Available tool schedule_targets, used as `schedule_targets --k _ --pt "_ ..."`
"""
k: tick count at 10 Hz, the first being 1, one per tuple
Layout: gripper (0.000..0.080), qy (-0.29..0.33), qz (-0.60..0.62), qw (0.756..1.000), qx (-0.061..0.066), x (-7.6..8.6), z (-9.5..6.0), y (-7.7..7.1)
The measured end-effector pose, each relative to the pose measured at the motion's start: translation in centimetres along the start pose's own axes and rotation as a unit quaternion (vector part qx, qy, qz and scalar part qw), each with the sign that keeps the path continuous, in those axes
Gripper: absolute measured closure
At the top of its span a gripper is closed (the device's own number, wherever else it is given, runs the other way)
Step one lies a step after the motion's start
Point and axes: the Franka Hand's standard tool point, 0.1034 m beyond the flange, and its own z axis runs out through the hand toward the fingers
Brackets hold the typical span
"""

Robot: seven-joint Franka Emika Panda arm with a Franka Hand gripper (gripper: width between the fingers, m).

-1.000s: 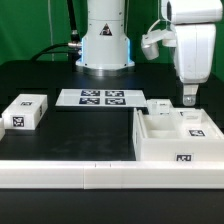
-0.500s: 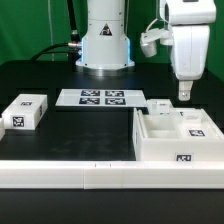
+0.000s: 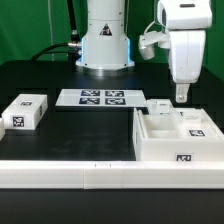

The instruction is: Assemble cabinet

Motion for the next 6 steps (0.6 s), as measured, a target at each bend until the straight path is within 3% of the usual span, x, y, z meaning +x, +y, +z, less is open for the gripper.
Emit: schedule_targets --k 1,2,3,5,6 --pt "0.0002 0.001 0.0 1.0 -0.002 0.0 0.1 -0.2" --pt "0.0002 0.006 -0.004 1.0 -0.004 -0.2 1.4 -2.9" --pt "0.0002 0.003 -0.006 1.0 0.003 -0.5 1.7 -4.1" --pt "0.0002 0.012 -0.008 1.0 -0.005 -0.6 2.7 -5.9" --pt "0.0002 0.011 -0.005 1.0 0.004 -1.0 3.4 -6.6"
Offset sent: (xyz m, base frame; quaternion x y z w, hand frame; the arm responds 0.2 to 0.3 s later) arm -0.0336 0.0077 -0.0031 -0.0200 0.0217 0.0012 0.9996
